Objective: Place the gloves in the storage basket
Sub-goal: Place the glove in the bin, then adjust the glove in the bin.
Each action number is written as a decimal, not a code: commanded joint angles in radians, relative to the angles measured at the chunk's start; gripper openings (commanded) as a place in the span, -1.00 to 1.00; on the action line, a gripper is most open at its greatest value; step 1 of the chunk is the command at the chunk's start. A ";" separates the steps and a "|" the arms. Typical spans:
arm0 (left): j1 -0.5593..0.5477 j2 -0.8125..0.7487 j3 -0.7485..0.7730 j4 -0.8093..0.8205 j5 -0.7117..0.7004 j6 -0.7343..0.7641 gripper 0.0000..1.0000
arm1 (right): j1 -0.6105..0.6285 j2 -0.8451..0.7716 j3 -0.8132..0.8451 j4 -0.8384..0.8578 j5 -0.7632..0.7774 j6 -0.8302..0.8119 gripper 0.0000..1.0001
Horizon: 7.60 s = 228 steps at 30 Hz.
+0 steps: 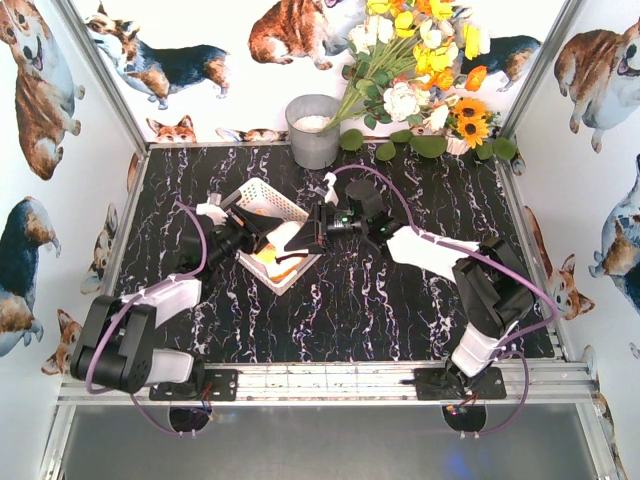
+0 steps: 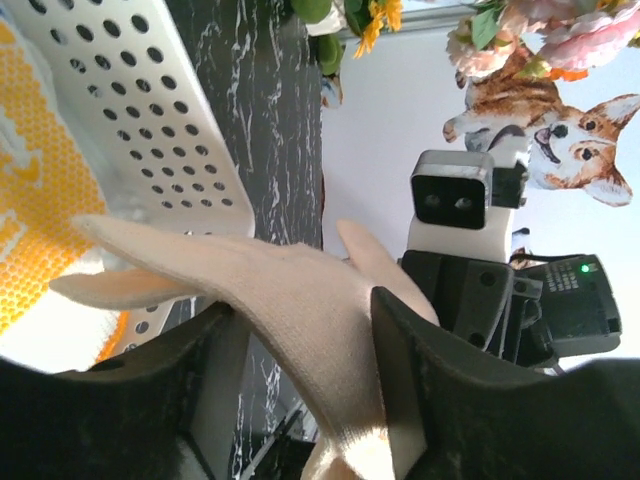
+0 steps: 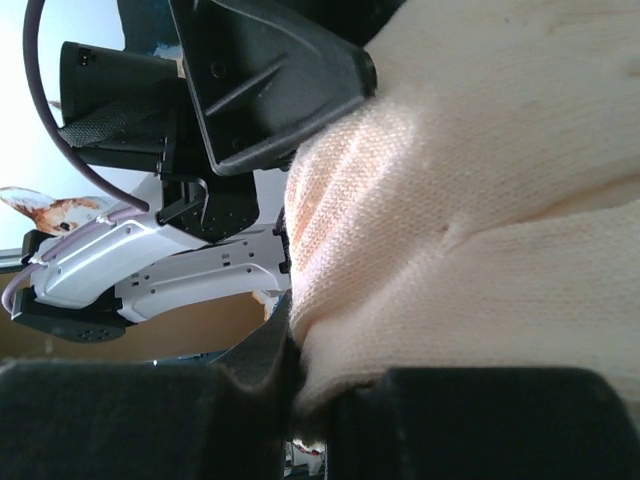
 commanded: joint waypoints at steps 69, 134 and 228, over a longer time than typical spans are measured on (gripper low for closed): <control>0.162 0.414 0.165 0.227 0.009 0.474 -1.00 | 0.021 0.452 0.613 -0.753 0.105 -0.537 -1.00; 0.176 0.168 0.367 -0.634 -0.214 0.873 -0.16 | 0.089 0.612 0.863 -1.195 0.148 -0.760 -1.00; -0.103 0.165 0.219 -0.696 -0.142 0.676 -0.66 | 0.071 0.474 0.716 -0.826 0.633 -0.614 -0.61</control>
